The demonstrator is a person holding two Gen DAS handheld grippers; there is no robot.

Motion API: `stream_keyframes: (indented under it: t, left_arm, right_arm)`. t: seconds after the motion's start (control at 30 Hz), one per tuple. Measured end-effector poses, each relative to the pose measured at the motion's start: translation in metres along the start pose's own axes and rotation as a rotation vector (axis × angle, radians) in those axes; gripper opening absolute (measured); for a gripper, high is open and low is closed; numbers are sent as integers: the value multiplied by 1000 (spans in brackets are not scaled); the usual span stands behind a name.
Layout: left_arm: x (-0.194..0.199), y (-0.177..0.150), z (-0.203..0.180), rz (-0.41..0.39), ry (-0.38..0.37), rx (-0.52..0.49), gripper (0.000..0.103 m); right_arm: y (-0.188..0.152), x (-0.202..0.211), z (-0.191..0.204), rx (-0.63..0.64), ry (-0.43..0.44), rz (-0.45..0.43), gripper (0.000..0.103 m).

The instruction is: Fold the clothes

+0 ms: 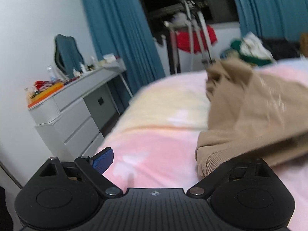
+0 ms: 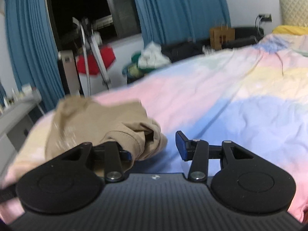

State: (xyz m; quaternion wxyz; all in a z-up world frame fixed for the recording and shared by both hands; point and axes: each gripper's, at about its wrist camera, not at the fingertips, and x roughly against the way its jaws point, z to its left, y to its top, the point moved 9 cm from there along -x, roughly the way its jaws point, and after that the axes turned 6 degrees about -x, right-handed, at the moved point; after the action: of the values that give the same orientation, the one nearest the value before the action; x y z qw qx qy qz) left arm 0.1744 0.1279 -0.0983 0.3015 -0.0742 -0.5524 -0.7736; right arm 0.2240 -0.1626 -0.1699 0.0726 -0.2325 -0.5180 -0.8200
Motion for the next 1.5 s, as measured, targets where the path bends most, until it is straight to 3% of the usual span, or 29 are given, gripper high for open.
stream_keyframes:
  t: [0.13, 0.2, 0.37, 0.4, 0.63, 0.83, 1.07, 1.17, 1.3, 1.4, 1.5]
  left_arm:
    - [13, 18, 2, -65, -44, 48, 78]
    - [23, 27, 2, -107, -76, 79, 56]
    - [59, 53, 16, -224, -144, 190, 17]
    - [68, 62, 21, -249, -153, 200, 15]
    - [162, 183, 84, -477, -199, 306, 9]
    - [272, 302, 144, -684, -186, 321, 9]
    - [406, 383, 190, -872, -138, 285, 9]
    - [445, 400, 199, -905, -147, 282, 10]
    - [465, 418, 191, -875, -178, 256, 16]
    - [455, 427, 177, -832, -205, 241, 17]
    - [422, 427, 159, -765, -235, 252, 17]
  right_arm:
    - [-7, -8, -5, -43, 18, 80, 25]
    - [-1, -1, 2, -33, 40, 47, 20]
    - [29, 38, 26, 65, 121, -109, 15]
    - [40, 47, 32, 81, 136, -132, 14]
    - [161, 120, 73, 139, 248, -369, 13]
    - [284, 220, 103, 138, 352, -562, 13]
    - [383, 358, 116, 186, 408, -777, 13]
    - [409, 406, 115, 202, 433, -823, 13]
    - [438, 437, 102, 149, 504, -781, 13]
    - [452, 434, 92, 118, 518, -733, 13]
    - [448, 401, 88, 99, 499, -647, 13]
